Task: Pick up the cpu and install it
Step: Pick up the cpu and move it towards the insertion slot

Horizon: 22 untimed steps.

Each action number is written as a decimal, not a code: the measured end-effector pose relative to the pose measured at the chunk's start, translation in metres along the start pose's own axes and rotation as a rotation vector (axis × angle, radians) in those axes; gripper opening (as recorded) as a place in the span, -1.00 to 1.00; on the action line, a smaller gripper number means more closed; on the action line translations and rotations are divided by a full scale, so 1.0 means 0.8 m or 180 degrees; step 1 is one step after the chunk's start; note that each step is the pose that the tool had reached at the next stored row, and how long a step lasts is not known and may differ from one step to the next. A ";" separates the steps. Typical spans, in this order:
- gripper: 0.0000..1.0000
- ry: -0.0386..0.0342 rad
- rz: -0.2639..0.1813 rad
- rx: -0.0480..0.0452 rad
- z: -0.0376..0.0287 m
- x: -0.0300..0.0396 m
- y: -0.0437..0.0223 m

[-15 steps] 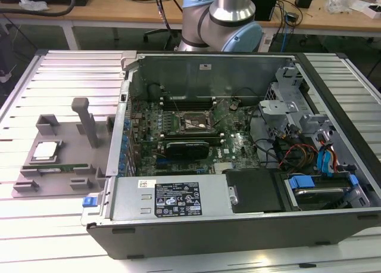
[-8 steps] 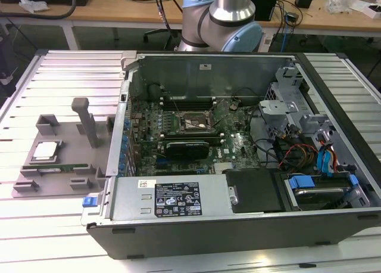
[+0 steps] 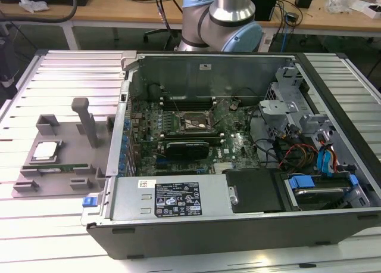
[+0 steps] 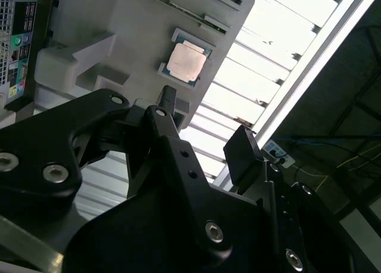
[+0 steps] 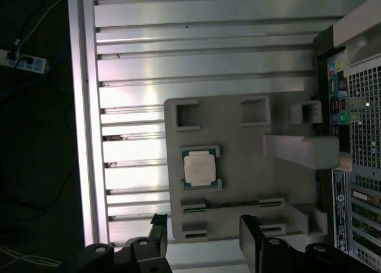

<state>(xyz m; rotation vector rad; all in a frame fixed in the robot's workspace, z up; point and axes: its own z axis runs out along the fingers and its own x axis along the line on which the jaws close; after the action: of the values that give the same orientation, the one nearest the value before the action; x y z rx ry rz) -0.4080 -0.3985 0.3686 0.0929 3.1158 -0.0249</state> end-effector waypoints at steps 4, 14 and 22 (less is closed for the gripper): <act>0.20 0.0000 0.0000 0.0000 0.0024 0.0001 0.0000; 0.20 0.0000 0.0000 0.0000 0.0098 0.0002 0.0001; 0.20 0.0000 0.0000 0.0000 0.0148 0.0004 0.0002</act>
<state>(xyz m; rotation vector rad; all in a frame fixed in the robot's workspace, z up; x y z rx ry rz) -0.4080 -0.3985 0.3568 0.0929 3.1158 -0.0249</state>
